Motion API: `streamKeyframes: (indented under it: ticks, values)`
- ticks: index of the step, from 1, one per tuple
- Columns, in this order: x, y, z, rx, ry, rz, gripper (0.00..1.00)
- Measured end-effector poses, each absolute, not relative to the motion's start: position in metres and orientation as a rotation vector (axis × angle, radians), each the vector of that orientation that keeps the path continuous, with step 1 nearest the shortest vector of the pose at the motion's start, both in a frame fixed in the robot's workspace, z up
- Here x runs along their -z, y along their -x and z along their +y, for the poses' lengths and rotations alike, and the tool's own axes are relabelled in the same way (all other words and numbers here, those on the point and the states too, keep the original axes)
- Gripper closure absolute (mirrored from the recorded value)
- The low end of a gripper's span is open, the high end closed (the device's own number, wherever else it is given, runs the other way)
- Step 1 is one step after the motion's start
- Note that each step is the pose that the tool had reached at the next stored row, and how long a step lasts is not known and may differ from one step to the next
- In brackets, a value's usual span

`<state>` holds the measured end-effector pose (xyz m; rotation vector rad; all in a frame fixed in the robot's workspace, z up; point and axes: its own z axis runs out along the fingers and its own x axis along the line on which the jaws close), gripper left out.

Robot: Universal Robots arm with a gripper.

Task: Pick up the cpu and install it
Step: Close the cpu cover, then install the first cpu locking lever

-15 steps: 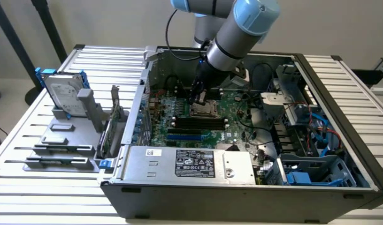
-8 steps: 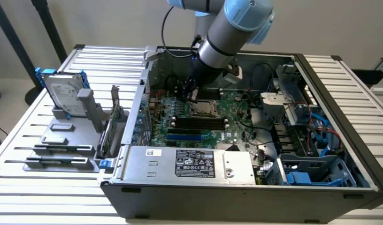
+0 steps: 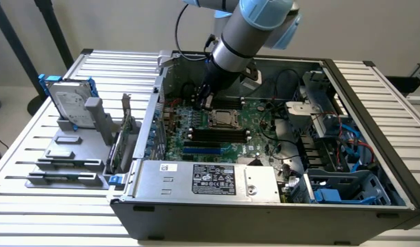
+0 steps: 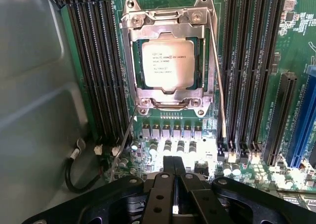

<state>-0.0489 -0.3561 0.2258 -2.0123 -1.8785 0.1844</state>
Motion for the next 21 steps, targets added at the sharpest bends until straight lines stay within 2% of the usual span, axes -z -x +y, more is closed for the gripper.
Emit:
streamKeyframes:
  ticks: [21]
  values:
    - [-0.226,0.063,-0.356,-0.179,2.015,-1.881,0.89]
